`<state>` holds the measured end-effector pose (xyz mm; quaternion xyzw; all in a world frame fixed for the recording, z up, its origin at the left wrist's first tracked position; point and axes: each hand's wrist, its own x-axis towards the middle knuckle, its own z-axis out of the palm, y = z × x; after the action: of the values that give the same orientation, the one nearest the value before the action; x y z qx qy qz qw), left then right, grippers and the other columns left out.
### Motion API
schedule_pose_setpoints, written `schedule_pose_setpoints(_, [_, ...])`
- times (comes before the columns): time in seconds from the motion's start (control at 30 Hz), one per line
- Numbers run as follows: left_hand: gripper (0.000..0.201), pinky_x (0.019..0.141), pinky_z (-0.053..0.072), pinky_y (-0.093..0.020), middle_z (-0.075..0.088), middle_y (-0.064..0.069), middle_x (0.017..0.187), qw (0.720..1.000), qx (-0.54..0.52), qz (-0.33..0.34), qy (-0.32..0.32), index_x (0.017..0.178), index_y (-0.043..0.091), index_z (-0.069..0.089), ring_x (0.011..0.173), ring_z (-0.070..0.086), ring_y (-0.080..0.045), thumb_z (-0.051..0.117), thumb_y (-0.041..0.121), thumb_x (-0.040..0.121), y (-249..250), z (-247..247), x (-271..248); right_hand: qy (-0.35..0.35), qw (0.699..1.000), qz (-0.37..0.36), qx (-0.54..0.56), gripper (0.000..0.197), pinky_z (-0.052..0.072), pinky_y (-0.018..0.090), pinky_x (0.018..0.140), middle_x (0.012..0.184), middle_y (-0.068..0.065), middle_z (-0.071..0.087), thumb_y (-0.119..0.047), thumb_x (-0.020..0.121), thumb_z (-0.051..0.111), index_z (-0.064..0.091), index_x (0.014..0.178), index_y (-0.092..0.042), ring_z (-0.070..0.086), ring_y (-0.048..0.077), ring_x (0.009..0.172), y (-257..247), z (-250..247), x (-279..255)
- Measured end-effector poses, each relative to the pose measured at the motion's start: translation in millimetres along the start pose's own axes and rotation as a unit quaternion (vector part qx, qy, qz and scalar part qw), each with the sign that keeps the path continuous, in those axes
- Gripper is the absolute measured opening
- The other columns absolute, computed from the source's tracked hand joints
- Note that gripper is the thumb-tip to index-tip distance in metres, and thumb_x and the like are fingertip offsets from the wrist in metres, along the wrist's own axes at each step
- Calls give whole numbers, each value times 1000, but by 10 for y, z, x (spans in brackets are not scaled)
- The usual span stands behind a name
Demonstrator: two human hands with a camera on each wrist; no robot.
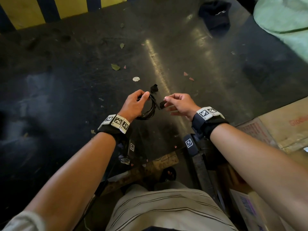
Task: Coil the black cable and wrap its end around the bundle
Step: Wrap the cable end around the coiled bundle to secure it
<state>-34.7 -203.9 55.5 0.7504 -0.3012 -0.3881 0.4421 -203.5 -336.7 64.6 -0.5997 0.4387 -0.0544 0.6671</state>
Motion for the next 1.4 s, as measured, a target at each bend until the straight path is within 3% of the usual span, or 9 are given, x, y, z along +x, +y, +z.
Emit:
schedule_pose_setpoints(0.13, [26,51,37,-25,51,4,67,999,41,-1,12,89,25,64,53,45,-8,53,45,101,-37,-16,69,38,985,-29,-164,11,56,30,67,99,10,78,-20,96,70,72,104,-14,71,18,79,32,-92,182])
schedule_pose_setpoints(0.33, [31,53,37,-24,50,6,66,997,75,-20,17,97,17,66,53,44,-6,53,46,101,-200,7,188,56,923,7,-382,27,53,35,98,118,8,73,-19,93,70,72,119,-18,67,29,116,304,-253,524])
schedule_pose_setpoints(0.47, [33,57,40,-24,53,6,72,996,81,-37,7,104,14,65,59,48,-6,52,44,102,-277,19,220,87,932,34,-350,31,53,33,101,124,9,73,-24,93,71,71,124,-22,68,29,117,443,-232,739])
schedule_pose_setpoints(0.6, [31,58,42,-23,54,6,74,996,77,-44,8,103,16,65,61,50,-6,52,44,102,-314,12,210,82,946,-32,-311,30,48,22,93,119,5,76,-18,94,69,74,122,-26,69,22,114,528,-60,875])
schedule_pose_setpoints(0.7, [32,61,48,-24,58,1,80,995,81,-54,11,105,16,65,67,55,-7,51,44,103,-347,5,182,49,944,-90,-315,23,50,30,101,118,2,76,-15,94,70,80,109,-29,68,19,111,581,133,918])
schedule_pose_setpoints(0.87, [33,58,46,-24,59,0,84,994,88,-60,16,108,11,65,66,54,-8,51,41,104,-375,-23,99,40,939,-102,-327,12,51,29,83,94,-6,71,-24,87,78,82,97,-28,65,14,92,687,337,927])
schedule_pose_setpoints(1.03, [31,40,36,-10,49,7,66,996,66,-63,8,108,9,63,40,45,2,50,37,104,-367,-67,9,68,949,-95,-293,13,60,36,92,95,-2,81,-19,86,77,82,96,-26,75,17,92,695,442,898])
schedule_pose_setpoints(1.23, [27,40,32,-26,42,4,60,998,-12,-60,9,98,17,62,43,37,-7,52,42,103,-319,-162,-59,86,943,-216,-236,8,59,28,83,86,-1,80,-14,77,85,82,85,-16,73,11,80,551,454,650])
schedule_pose_setpoints(1.4, [28,45,29,-27,46,-11,75,997,-71,-41,-4,87,29,65,49,35,-13,58,56,92,-210,-229,-87,75,951,-231,-190,11,61,27,80,83,-1,79,-14,76,86,80,85,-14,75,11,77,411,453,474])
